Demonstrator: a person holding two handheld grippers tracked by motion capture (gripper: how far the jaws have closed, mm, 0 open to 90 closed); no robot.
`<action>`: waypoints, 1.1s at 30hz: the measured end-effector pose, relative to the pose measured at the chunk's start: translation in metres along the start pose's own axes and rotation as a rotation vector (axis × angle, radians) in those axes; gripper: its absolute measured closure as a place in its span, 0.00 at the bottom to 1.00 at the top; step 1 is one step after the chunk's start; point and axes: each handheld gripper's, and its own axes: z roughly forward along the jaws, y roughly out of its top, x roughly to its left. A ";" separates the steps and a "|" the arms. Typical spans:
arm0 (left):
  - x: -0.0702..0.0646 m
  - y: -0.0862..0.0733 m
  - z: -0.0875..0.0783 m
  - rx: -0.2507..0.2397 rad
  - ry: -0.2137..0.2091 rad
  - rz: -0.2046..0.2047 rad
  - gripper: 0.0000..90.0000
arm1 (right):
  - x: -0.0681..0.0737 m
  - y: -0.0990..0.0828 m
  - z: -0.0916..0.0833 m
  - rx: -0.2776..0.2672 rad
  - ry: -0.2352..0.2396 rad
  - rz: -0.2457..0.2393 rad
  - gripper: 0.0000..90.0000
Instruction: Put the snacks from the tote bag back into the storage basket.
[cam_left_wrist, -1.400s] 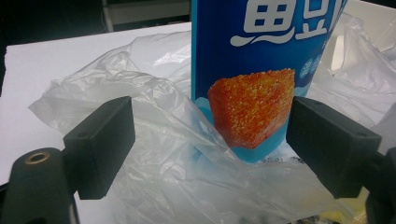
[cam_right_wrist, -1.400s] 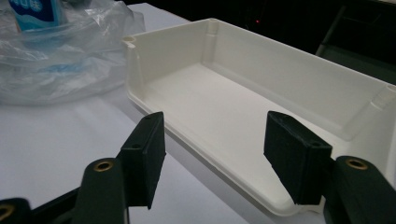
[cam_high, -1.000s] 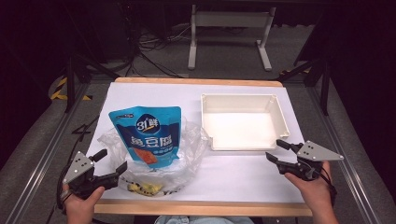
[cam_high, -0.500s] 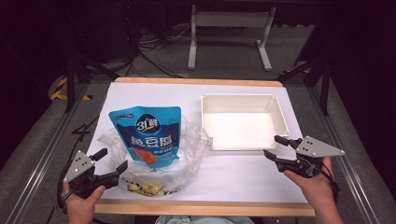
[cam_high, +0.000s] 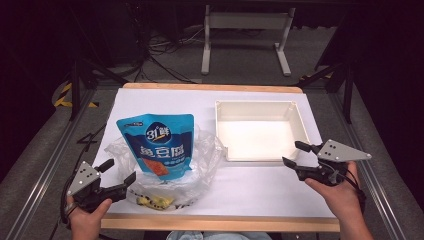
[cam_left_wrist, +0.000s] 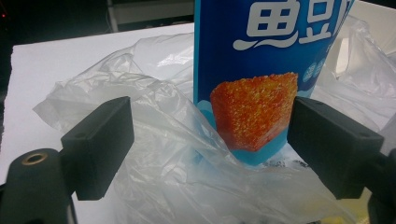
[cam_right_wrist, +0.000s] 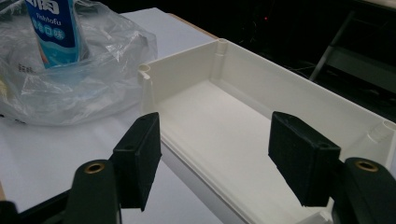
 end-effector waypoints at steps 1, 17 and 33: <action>0.000 0.000 0.000 0.000 0.001 0.000 0.17 | 0.000 0.001 0.000 0.001 0.002 -0.002 0.39; 0.000 0.001 -0.001 -0.002 0.001 0.002 0.17 | 0.012 0.029 0.020 -0.008 0.081 -0.061 0.38; 0.001 0.001 -0.001 0.000 -0.002 0.004 0.17 | 0.026 0.061 0.054 -0.014 0.198 -0.113 0.36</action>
